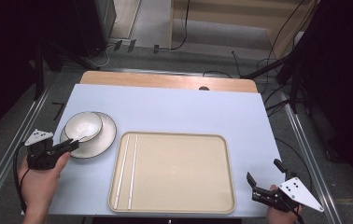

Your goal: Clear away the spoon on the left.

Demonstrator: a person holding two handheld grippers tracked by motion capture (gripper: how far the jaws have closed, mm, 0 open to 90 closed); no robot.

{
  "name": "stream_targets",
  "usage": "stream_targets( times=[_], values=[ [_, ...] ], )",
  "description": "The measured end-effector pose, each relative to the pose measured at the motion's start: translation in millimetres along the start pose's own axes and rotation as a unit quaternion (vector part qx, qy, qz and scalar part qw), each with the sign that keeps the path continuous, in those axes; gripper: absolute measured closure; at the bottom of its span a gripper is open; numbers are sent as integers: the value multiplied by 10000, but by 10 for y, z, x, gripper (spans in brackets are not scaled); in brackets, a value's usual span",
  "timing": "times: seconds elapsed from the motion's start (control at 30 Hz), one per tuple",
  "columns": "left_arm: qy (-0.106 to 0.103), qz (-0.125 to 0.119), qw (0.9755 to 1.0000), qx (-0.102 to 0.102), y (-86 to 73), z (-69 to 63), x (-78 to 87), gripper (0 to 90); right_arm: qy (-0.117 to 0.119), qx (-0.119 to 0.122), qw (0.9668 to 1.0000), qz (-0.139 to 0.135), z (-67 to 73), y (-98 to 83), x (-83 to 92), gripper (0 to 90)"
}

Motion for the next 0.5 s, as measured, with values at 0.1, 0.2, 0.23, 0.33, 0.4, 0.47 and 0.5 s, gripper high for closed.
stream_targets(
  times=[0.1, 0.2, 0.23, 0.33, 0.4, 0.47, 0.5],
  values=[
    [-3, -8, 10000, -34, 2, -9, 3, 748, -3, 7, 10000, -2, 1, 2, 1, 14],
    [-38, 1, 10000, -26, 2, -10, 3, 748, -5, 7, 10000, -8, -3, 1, 4, 14],
    [-48, 23, 10000, -15, 0, -3, 0, 747, -7, 8, 10000, -8, -5, 0, 4, 14],
    [-16, -25, 10000, 53, 7, 16, -2, 742, -1, 7, 10000, -3, -3, -1, 3, 14],
    [-45, -33, 9999, 117, 9, 26, -4, 738, -3, 4, 10000, 0, -1, -1, 1, 14],
    [-97, 0, 9999, 119, 7, 30, -2, 724, -3, 7, 10000, 1, 1, 1, 1, 14],
    [-107, 2, 9999, 122, 8, 29, 2, 704, -2, 5, 10000, 1, 1, 1, 1, 14]
  ],
)
Point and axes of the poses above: each handheld gripper's, and its own axes: x roughly backward along the jaws, y roughly out of its top, z roughly to its left, the point moved 9 cm from there along -x, roughly forward along the jaws, and after that the axes turned 15 degrees about x, right-handed, at the moved point
